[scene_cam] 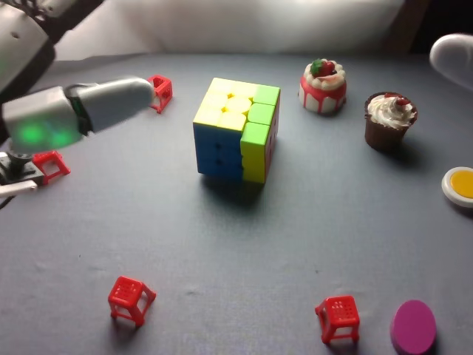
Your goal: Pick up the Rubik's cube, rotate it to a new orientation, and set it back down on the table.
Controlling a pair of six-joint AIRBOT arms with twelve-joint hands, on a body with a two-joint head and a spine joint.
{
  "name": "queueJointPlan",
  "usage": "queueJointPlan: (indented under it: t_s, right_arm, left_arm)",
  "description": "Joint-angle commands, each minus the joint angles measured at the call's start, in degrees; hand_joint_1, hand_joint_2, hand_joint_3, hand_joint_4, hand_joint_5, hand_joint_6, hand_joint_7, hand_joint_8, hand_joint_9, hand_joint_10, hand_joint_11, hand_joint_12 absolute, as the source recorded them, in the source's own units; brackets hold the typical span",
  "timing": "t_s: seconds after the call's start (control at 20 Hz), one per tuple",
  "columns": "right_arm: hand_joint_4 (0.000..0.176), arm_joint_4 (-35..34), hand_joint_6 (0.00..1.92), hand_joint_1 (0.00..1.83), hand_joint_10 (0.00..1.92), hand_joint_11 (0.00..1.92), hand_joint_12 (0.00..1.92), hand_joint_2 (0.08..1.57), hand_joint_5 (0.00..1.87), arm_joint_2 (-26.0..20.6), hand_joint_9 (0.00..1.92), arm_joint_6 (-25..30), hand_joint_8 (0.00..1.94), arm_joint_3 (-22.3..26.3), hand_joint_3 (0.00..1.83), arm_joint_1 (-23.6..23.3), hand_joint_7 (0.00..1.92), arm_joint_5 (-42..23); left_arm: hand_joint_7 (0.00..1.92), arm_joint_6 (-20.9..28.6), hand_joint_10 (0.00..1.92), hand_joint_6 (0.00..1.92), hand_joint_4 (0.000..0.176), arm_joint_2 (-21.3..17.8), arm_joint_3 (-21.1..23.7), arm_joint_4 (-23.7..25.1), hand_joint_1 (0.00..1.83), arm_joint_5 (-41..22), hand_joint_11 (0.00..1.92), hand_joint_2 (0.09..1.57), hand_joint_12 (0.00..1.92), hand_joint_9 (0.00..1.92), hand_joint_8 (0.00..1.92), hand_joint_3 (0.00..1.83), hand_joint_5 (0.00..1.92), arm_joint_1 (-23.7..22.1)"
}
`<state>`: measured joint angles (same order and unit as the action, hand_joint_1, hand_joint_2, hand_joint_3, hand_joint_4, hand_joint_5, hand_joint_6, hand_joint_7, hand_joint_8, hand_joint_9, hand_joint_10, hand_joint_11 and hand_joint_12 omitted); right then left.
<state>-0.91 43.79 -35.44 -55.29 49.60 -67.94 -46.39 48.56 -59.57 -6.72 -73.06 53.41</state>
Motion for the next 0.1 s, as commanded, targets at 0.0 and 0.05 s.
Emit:
queueJointPlan:
  t_s: [0.0,0.05]
  right_arm:
    - [0.005,-1.83,0.00,0.24,0.00,0.00,0.00,1.28,0.00,-0.46,0.00,0.34,0.00,0.48,0.00,-0.06,0.00,-9.32]
    - [0.000,-2.26,0.00,0.28,0.01,0.00,0.00,1.28,0.00,-0.88,0.03,0.34,0.00,0.87,0.01,0.36,0.00,-10.50]
  left_arm:
    - [0.00,-0.13,0.00,0.00,0.147,-0.43,0.31,-0.63,0.00,-9.12,0.00,1.18,0.00,0.00,0.00,0.01,0.00,-0.10]
    - [0.00,-0.44,0.00,0.00,0.141,-0.70,0.64,-0.93,0.00,-10.14,0.00,1.16,0.00,0.00,0.00,0.00,0.00,0.38]
